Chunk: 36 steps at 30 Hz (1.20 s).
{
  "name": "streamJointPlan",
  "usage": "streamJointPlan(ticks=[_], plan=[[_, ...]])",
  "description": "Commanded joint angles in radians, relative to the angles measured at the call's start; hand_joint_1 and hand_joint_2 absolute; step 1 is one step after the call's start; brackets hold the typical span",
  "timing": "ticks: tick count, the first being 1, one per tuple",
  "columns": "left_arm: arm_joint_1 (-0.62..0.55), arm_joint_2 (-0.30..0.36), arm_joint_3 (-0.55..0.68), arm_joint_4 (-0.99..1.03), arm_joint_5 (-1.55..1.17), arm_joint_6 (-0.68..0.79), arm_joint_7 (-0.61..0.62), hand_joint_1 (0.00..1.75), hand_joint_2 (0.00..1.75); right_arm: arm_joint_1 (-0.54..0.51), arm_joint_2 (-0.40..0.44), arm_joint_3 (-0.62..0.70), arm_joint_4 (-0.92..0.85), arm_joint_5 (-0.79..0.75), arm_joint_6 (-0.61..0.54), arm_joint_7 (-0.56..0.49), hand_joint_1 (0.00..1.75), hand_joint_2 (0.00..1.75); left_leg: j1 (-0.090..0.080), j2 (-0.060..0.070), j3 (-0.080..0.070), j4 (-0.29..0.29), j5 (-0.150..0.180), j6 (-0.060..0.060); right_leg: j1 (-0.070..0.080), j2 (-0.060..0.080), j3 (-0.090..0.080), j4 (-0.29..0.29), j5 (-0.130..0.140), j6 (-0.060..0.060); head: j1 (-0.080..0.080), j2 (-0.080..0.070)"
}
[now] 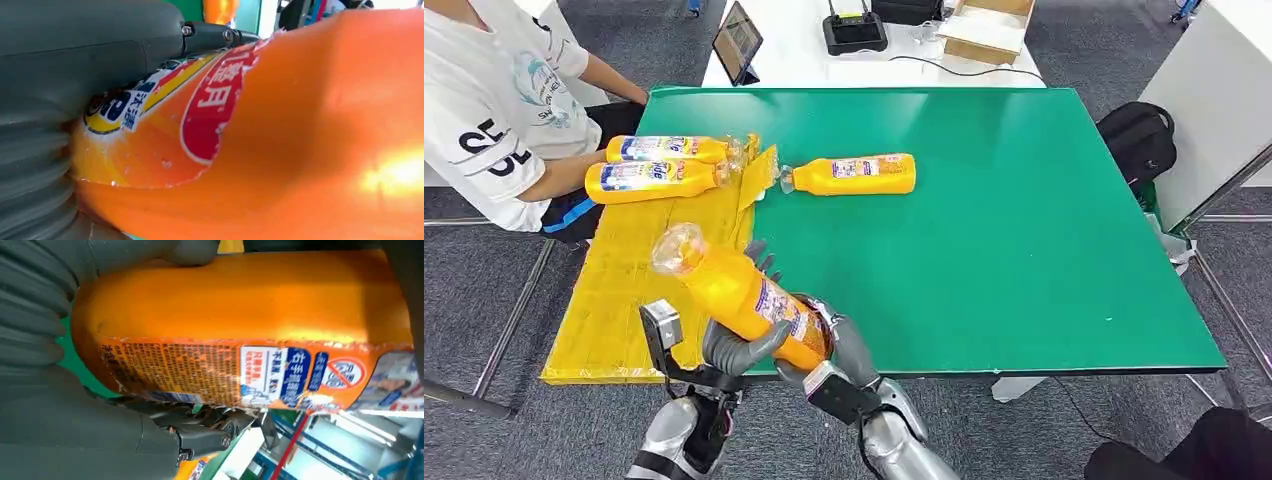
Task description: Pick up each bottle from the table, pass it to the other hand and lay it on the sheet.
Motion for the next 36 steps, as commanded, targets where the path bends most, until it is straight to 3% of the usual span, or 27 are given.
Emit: streamJointPlan(ticks=[1, 9, 10, 12, 13, 29, 30, 31, 33, 34, 36], plan=[[-0.043, 0.008, -0.043, 0.051, -0.001, -0.023, 0.011, 0.0, 1.75, -0.042, 0.007, 0.088, 0.172, 0.02, 0.014, 0.02, 1.75, 1.75, 0.0, 0.0, 0.003, -0.001, -0.001, 0.001, 0.001, -0.001, 0.003, -0.001, -0.001, -0.002, 0.0, 0.0], [-0.049, 0.006, -0.039, 0.06, 0.001, -0.024, 0.016, 0.0, 1.75, -0.046, 0.007, 0.092, 0.173, 0.023, 0.023, 0.021, 1.75, 1.75, 0.0, -0.001, 0.004, -0.001, -0.001, 0.001, 0.001, -0.002, 0.005, -0.001, -0.002, -0.003, 0.0, 0.0], [-0.052, 0.006, -0.036, 0.062, 0.0, -0.023, 0.016, 0.98, 1.75, -0.046, 0.007, 0.094, 0.173, 0.024, 0.027, 0.022, 1.75, 1.75, 0.0, -0.001, 0.003, -0.001, -0.001, 0.001, 0.001, -0.002, 0.003, -0.001, -0.001, -0.002, 0.0, 0.0], [-0.052, 0.006, -0.036, 0.062, 0.0, -0.023, 0.016, 0.98, 1.75, -0.046, 0.007, 0.094, 0.173, 0.024, 0.027, 0.022, 1.75, 1.75, 0.001, -0.001, 0.004, 0.0, -0.001, 0.001, 0.001, -0.002, 0.004, -0.001, -0.001, -0.002, 0.0, 0.0], [-0.052, -0.007, -0.011, 0.067, 0.052, -0.041, 0.029, 1.75, 1.75, -0.049, 0.004, 0.102, 0.178, 0.038, 0.014, 0.04, 1.75, 1.75, 0.0, -0.001, 0.004, 0.0, -0.001, 0.001, 0.001, -0.002, 0.005, -0.001, -0.002, -0.003, 0.0, 0.0], [-0.059, -0.003, -0.004, 0.066, 0.054, -0.022, 0.037, 1.75, 1.75, -0.054, 0.002, 0.087, 0.184, 0.046, 0.0, 0.04, 1.75, 1.75, 0.0, -0.001, 0.002, 0.0, -0.001, 0.001, 0.001, -0.002, 0.003, -0.001, -0.001, -0.002, 0.0, 0.0], [-0.059, -0.002, -0.003, 0.064, 0.038, -0.004, 0.027, 1.75, 1.75, -0.052, 0.004, 0.079, 0.181, 0.039, 0.0, 0.043, 0.35, 1.75, 0.0, -0.001, 0.004, 0.0, -0.001, 0.001, 0.001, -0.003, 0.004, -0.001, -0.002, -0.002, 0.0, 0.0], [-0.059, -0.002, 0.0, 0.062, 0.028, 0.009, 0.021, 1.75, 1.75, -0.051, 0.006, 0.071, 0.179, 0.033, -0.002, 0.049, 0.0, 1.75, 0.001, -0.001, 0.006, 0.0, -0.002, 0.002, 0.001, -0.003, 0.007, -0.001, -0.003, -0.003, 0.0, 0.0], [-0.063, 0.0, 0.012, 0.057, -0.019, 0.064, -0.001, 1.75, 1.75, -0.054, 0.0, 0.072, 0.167, 0.024, 0.028, 0.055, 0.0, 1.75, 0.001, -0.002, 0.005, 0.0, -0.002, 0.001, 0.001, -0.003, 0.006, -0.001, -0.002, -0.003, 0.0, 0.0], [-0.071, 0.003, 0.024, 0.059, -0.046, 0.099, -0.011, 1.75, 1.75, -0.055, -0.004, 0.064, 0.149, 0.009, 0.05, 0.054, 0.0, 0.0, 0.0, -0.001, 0.005, 0.0, -0.002, 0.001, 0.001, -0.003, 0.005, -0.001, -0.002, -0.003, 0.0, 0.0], [-0.089, 0.007, 0.044, 0.065, -0.122, 0.189, -0.047, 1.75, 1.75, -0.047, -0.015, 0.058, 0.094, -0.008, 0.077, 0.053, 0.0, 0.0, 0.001, -0.001, 0.006, 0.0, -0.002, 0.002, 0.002, -0.002, 0.007, -0.001, -0.003, -0.004, 0.0, 0.0]])
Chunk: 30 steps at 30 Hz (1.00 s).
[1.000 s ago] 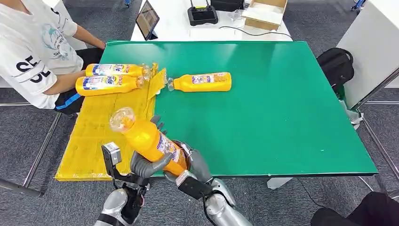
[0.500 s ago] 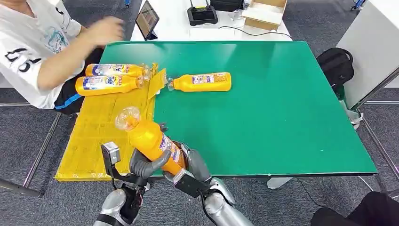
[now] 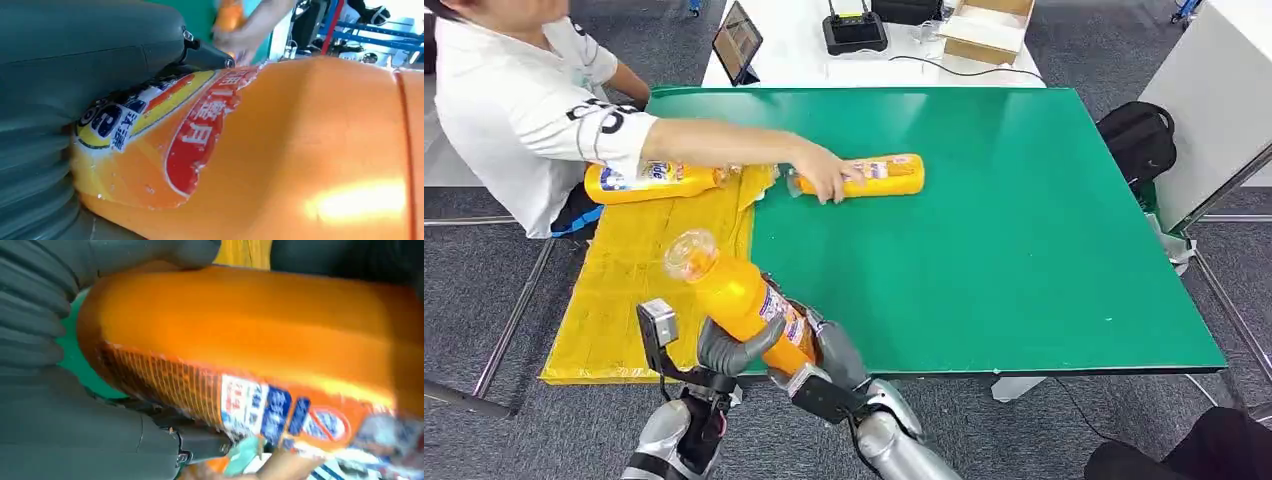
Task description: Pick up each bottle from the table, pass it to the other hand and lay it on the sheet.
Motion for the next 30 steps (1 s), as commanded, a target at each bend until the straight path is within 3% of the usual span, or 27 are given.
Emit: streamJointPlan(ticks=[1, 5, 12, 15, 20, 22, 23, 25, 26, 30], plan=[[-0.106, 0.005, 0.039, 0.058, -0.18, 0.236, -0.086, 1.75, 1.75, -0.001, -0.032, 0.02, -0.053, -0.05, 0.087, 0.012, 0.0, 0.0, 0.001, -0.001, 0.007, 0.0, -0.003, 0.002, 0.002, -0.003, 0.008, -0.001, -0.003, -0.004, 0.0, 0.0], [-0.17, 0.033, 0.131, 0.077, -0.319, 0.434, -0.141, 1.75, 1.75, 0.016, -0.065, 0.001, -0.212, -0.078, 0.111, 0.034, 0.0, 0.0, 0.0, -0.002, 0.0, 0.0, 0.0, 0.001, 0.001, -0.003, 0.001, 0.0, 0.0, -0.002, 0.0, 0.0], [-0.172, 0.032, 0.134, 0.08, -0.32, 0.433, -0.141, 1.75, 1.75, 0.018, -0.065, 0.002, -0.215, -0.079, 0.113, 0.036, 0.0, 0.0, 0.001, -0.001, 0.004, -0.001, 0.0, 0.001, 0.001, -0.003, 0.005, -0.001, -0.001, -0.003, 0.0, 0.0], [-0.191, 0.033, 0.166, 0.099, -0.365, 0.514, -0.152, 1.75, 1.75, 0.021, -0.07, -0.004, -0.242, -0.089, 0.097, 0.022, 0.0, 0.0, 0.0, 0.001, 0.004, 0.0, -0.001, 0.001, 0.001, 0.0, 0.004, -0.001, -0.001, -0.002, 0.0, 0.0], [-0.274, 0.085, 0.241, 0.224, -0.566, 0.729, -0.181, 1.75, 1.75, 0.063, -0.087, -0.024, -0.399, -0.116, 0.051, -0.001, 0.0, 0.0, 0.0, -0.001, 0.005, -0.001, -0.001, 0.001, 0.001, -0.002, 0.006, 0.0, -0.001, -0.004, 0.0, 0.0], [-0.303, 0.092, 0.253, 0.277, -0.605, 0.752, -0.171, 1.75, 1.75, 0.065, -0.085, -0.029, -0.421, -0.125, 0.035, -0.003, 0.0, 0.0, 0.0, -0.001, 0.005, -0.001, 0.0, 0.001, 0.001, -0.002, 0.005, 0.0, -0.001, -0.004, 0.0, 0.0], [-0.324, 0.105, 0.248, 0.323, -0.701, 0.851, -0.17, 1.75, 1.75, 0.064, -0.084, -0.03, -0.432, -0.131, 0.012, -0.015, 0.0, 0.0, 0.0, 0.0, 0.003, -0.001, 0.0, 0.001, 0.001, -0.001, 0.003, 0.0, 0.0, -0.003, 0.0, 0.0], [-0.358, 0.133, 0.238, 0.397, -0.82, 0.908, -0.134, 1.75, 1.75, 0.061, -0.081, -0.038, -0.446, -0.146, -0.006, -0.029, 0.0, 0.0, 0.0, -0.001, 0.004, 0.0, 0.0, 0.001, 0.001, -0.002, 0.004, 0.0, -0.001, -0.003, 0.0, 0.0], [-0.369, 0.13, 0.286, 0.419, -0.978, 0.908, -0.092, 1.75, 1.75, 0.059, -0.079, -0.041, -0.455, -0.158, -0.017, -0.044, 0.0, 0.0, 0.0, -0.001, 0.002, -0.001, 0.001, 0.001, 0.0, -0.002, 0.002, 0.0, 0.0, -0.002, 0.0, 0.0], [-0.384, 0.128, 0.312, 0.45, -0.978, 0.908, -0.121, 1.75, 1.75, 0.056, -0.082, -0.038, -0.461, -0.16, -0.016, -0.044, 0.0, 0.0, 0.001, 0.001, 0.007, 0.0, -0.001, 0.002, 0.001, -0.001, 0.007, 0.0, -0.001, -0.004, 0.001, 0.0]])
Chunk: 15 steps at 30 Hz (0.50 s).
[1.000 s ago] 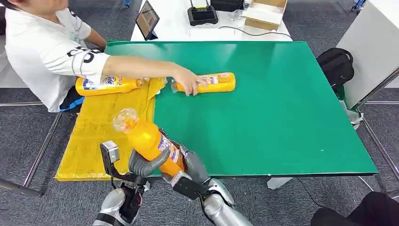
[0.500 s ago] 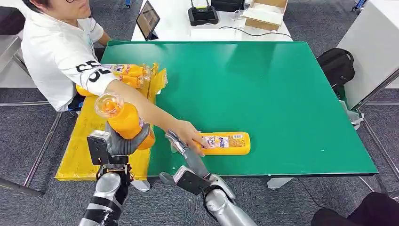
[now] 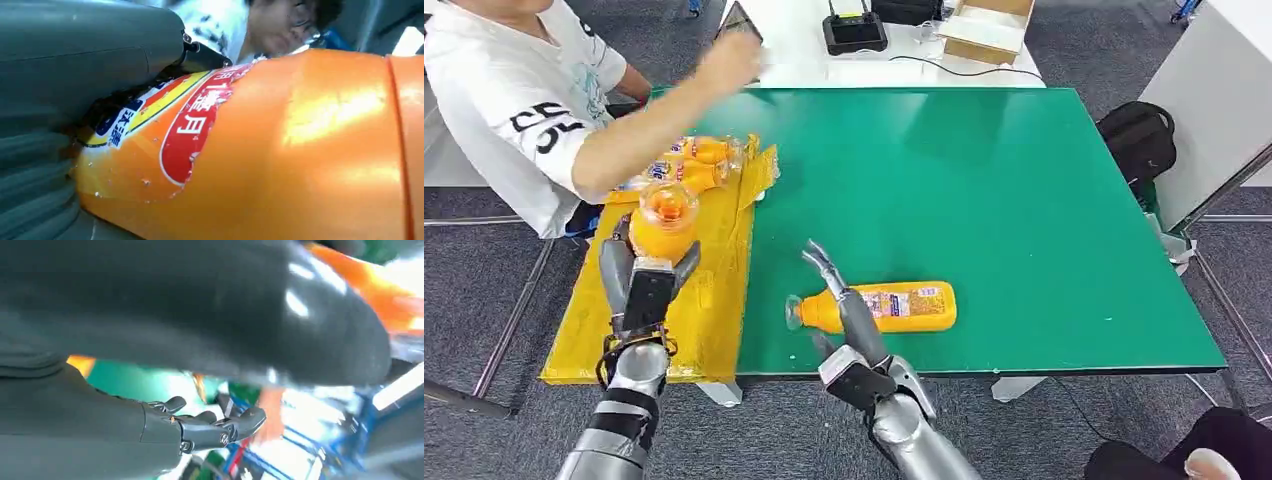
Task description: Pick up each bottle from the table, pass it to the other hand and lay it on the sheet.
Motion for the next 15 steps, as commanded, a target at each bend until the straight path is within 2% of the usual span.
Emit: streamJointPlan(ticks=[1, 4, 6, 8, 12, 13, 15], plan=[[-0.129, 0.052, 0.09, 0.252, -0.161, 0.038, 0.008, 1.75, 1.75, -0.008, -0.026, -0.023, -0.068, -0.016, -0.016, -0.016, 0.0, 0.0, 0.0, 0.0, 0.004, -0.001, -0.001, 0.001, 0.001, -0.002, 0.004, -0.001, -0.001, -0.002, 0.0, 0.0], [-0.129, 0.052, 0.09, 0.252, -0.161, 0.038, 0.008, 1.75, 1.75, -0.008, -0.026, -0.023, -0.068, -0.016, -0.016, -0.016, 0.0, 0.0, 0.0, 0.0, 0.006, 0.0, -0.003, 0.002, 0.001, -0.002, 0.007, -0.001, -0.002, -0.003, 0.0, 0.0], [-0.117, 0.055, 0.126, 0.212, -0.466, 0.038, 0.103, 1.75, 1.75, -0.009, -0.022, -0.028, -0.072, -0.031, -0.033, -0.044, 0.0, 0.0, 0.0, 0.0, 0.006, 0.0, -0.002, 0.001, 0.001, -0.001, 0.006, -0.001, -0.002, -0.003, 0.0, 0.0], [-0.167, 0.095, 0.115, 0.316, -0.646, 0.038, 0.182, 1.75, 1.75, -0.007, -0.018, -0.042, -0.112, -0.063, -0.054, -0.069, 0.0, 0.0, 0.0, 0.0, 0.004, 0.0, -0.001, 0.001, 0.001, -0.001, 0.004, 0.0, -0.001, -0.002, 0.0, 0.0], [-0.245, 0.143, 0.064, 0.483, -0.764, 0.038, 0.252, 1.75, 1.75, 0.002, -0.012, -0.059, -0.176, -0.099, -0.073, -0.078, 0.0, 0.0, 0.0, 0.0, 0.004, 0.0, -0.001, 0.001, 0.001, -0.001, 0.005, 0.001, -0.002, -0.003, 0.0, 0.0], [-0.302, 0.165, 0.019, 0.606, -0.829, 0.027, 0.295, 1.75, 1.75, -0.003, -0.016, -0.054, -0.187, -0.095, -0.074, -0.079, 0.0, 0.0, 0.0, 0.0, 0.004, 0.0, -0.001, 0.001, 0.001, -0.001, 0.003, 0.001, -0.001, -0.003, 0.0, 0.0], [-0.365, 0.194, -0.039, 0.697, -0.877, -0.034, 0.301, 1.75, 1.75, -0.016, -0.017, -0.043, -0.182, -0.095, -0.073, -0.079, 0.0, 0.0, 0.0, -0.001, 0.001, 0.0, 0.0, 0.001, 0.0, -0.002, 0.001, 0.0, 0.0, -0.002, 0.0, 0.0]])
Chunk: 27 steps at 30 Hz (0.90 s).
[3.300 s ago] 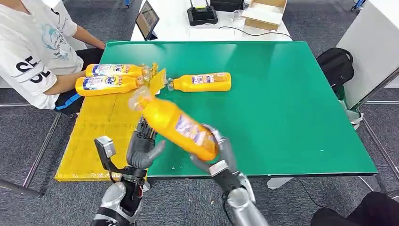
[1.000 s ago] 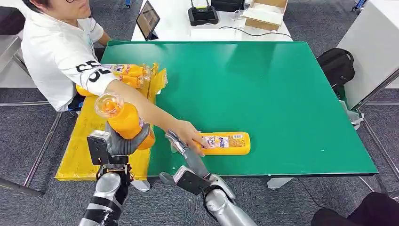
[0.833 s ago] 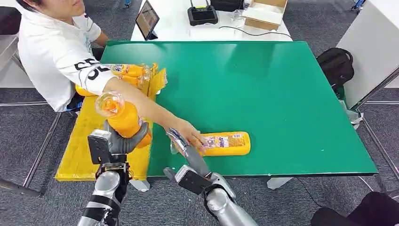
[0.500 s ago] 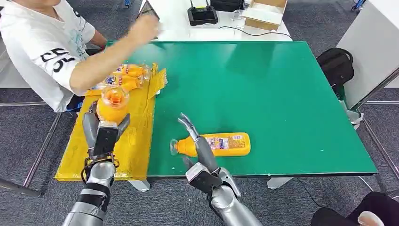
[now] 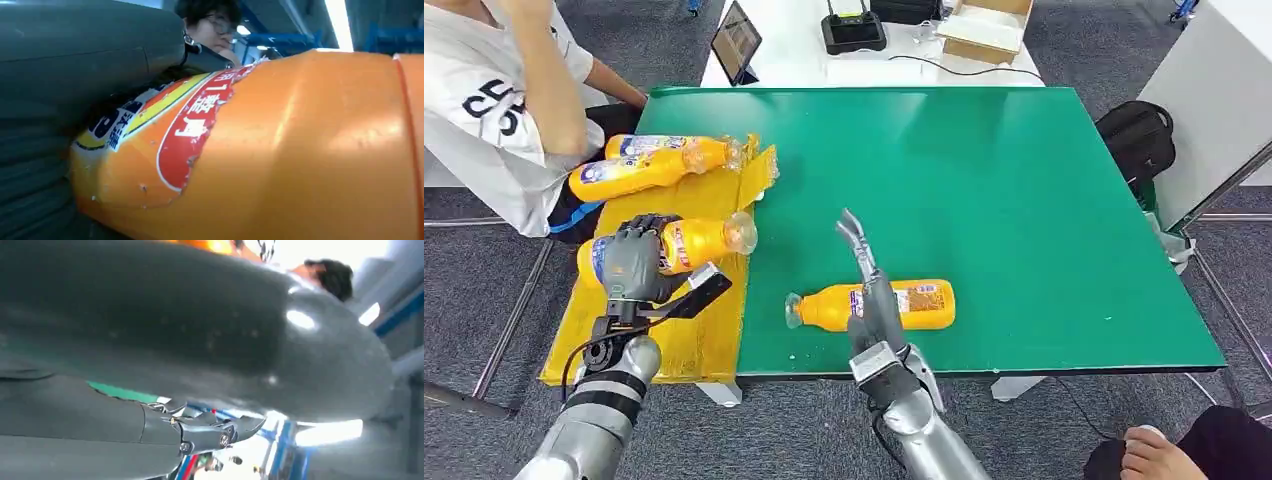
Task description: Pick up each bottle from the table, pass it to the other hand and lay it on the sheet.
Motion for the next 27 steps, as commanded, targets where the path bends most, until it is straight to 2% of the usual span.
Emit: streamJointPlan(ticks=[1, 4, 10, 11, 16, 24, 25, 26, 27], plan=[[-0.275, 0.135, -0.167, 0.493, -0.209, -0.145, 0.109, 1.75, 1.75, -0.031, -0.015, -0.014, -0.06, -0.013, -0.007, -0.012, 0.0, 0.0, 0.001, -0.002, 0.003, 0.001, -0.001, 0.001, 0.001, -0.003, 0.004, 0.001, -0.001, -0.003, 0.0, 0.0], [-0.326, 0.15, -0.232, 0.531, -0.209, -0.285, 0.123, 1.75, 1.75, -0.034, -0.012, -0.009, -0.059, -0.013, -0.012, -0.018, 0.0, 0.0, 0.001, -0.001, 0.002, 0.001, -0.001, 0.001, 0.002, -0.002, 0.003, 0.001, -0.001, -0.003, 0.0, 0.0], [-0.323, 0.123, -0.219, 0.561, -0.176, -0.446, 0.15, 1.75, 1.75, -0.019, -0.01, -0.014, -0.097, -0.016, -0.029, -0.025, 0.0, 0.0, 0.0, 0.0, 0.001, 0.0, 0.0, 0.0, 0.0, -0.001, 0.002, 0.001, 0.0, -0.001, 0.0, 0.0], [-0.318, 0.122, -0.219, 0.559, -0.175, -0.442, 0.151, 1.75, 1.75, -0.019, -0.01, -0.014, -0.097, -0.016, -0.029, -0.025, 0.0, 0.0, 0.0, 0.0, 0.005, 0.0, -0.001, 0.001, 0.001, -0.001, 0.005, 0.001, -0.002, -0.002, 0.0, 0.0], [-0.309, 0.12, -0.216, 0.56, -0.152, -0.475, 0.155, 1.75, 1.75, -0.02, -0.007, -0.008, -0.083, -0.016, -0.03, -0.019, 0.0, 0.0, 0.0, 0.001, 0.002, 0.0, 0.0, 0.0, 0.0, 0.0, 0.003, 0.0, 0.0, -0.001, 0.0, 0.0], [-0.294, 0.108, -0.148, 0.567, -0.079, -0.522, 0.169, 1.75, 1.75, -0.021, 0.0, 0.001, -0.049, -0.013, -0.028, -0.006, 0.0, 0.0, 0.0, 0.001, 0.005, -0.001, 0.0, 0.001, 0.0, 0.0, 0.006, 0.0, -0.001, -0.002, 0.0, 0.0], [-0.294, 0.104, -0.128, 0.567, -0.057, -0.539, 0.169, 1.26, 1.75, -0.021, 0.0, 0.003, -0.045, -0.01, -0.027, 0.0, 0.0, 0.0, 0.0, 0.001, 0.004, -0.001, 0.0, 0.0, 0.0, 0.0, 0.005, 0.0, 0.0, -0.001, 0.0, 0.0], [-0.292, 0.1, -0.11, 0.566, -0.037, -0.552, 0.169, 0.0, 1.75, -0.022, 0.0, 0.002, -0.039, -0.009, -0.026, 0.005, 0.0, 0.0, 0.0, 0.002, 0.007, -0.001, -0.001, 0.001, 0.001, 0.001, 0.008, -0.001, -0.001, -0.003, 0.0, 0.0], [-0.289, 0.094, -0.081, 0.562, -0.003, -0.567, 0.156, 0.0, 1.75, -0.024, 0.001, 0.002, -0.031, -0.009, -0.024, 0.008, 0.0, 0.0, 0.0, 0.001, 0.006, -0.001, -0.001, 0.001, 0.001, 0.001, 0.007, -0.001, -0.001, -0.002, 0.0, 0.0]])
